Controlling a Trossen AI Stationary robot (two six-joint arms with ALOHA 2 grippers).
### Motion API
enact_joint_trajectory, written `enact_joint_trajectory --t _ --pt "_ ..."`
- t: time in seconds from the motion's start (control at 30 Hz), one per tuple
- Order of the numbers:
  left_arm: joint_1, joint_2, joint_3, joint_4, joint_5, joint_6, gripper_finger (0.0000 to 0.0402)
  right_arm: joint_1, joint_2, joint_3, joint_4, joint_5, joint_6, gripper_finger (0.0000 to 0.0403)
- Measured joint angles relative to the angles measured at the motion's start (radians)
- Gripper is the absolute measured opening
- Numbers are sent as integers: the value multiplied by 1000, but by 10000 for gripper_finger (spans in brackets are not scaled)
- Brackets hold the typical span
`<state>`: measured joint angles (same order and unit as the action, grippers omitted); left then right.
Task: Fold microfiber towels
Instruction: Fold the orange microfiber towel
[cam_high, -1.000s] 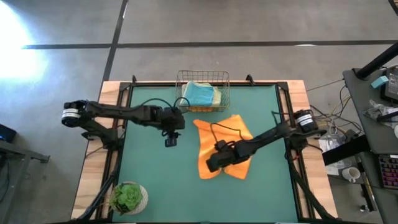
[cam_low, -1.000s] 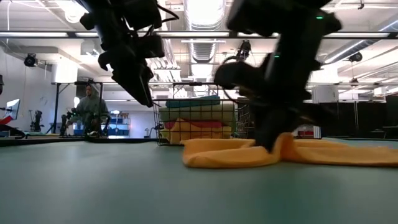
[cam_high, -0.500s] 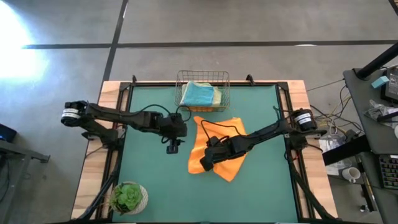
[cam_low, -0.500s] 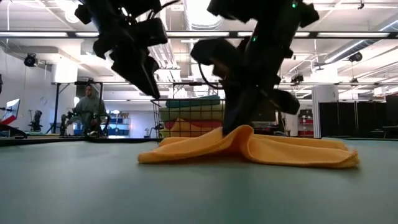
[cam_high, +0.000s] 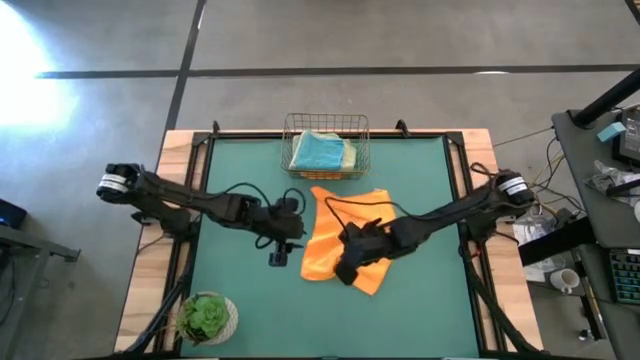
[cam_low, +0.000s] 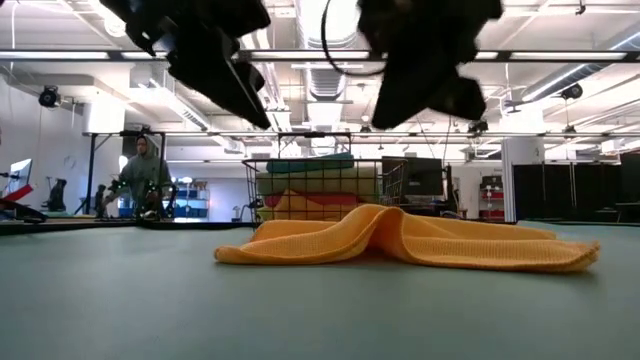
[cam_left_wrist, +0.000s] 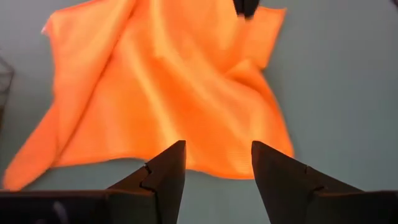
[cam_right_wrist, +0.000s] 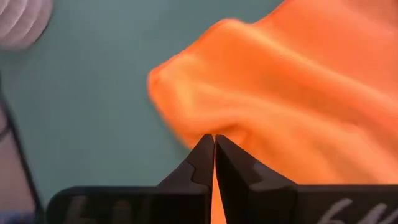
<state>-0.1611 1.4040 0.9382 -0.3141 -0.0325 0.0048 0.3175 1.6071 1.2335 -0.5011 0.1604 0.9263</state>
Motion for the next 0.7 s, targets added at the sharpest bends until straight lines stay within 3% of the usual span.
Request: enact_joint_trajectory --t 0.23,0.4,0.7 --pt "-103 0 0 17 -5 0 167 142 -51 -2 -75 -2 -95 9" --pt "-191 24 7 50 -82 0 167 230 -35 -6 -93 -2 -101 9" --pt "-293 190 77 64 -134 -4 167 303 -19 -10 -94 -3 -58 19"
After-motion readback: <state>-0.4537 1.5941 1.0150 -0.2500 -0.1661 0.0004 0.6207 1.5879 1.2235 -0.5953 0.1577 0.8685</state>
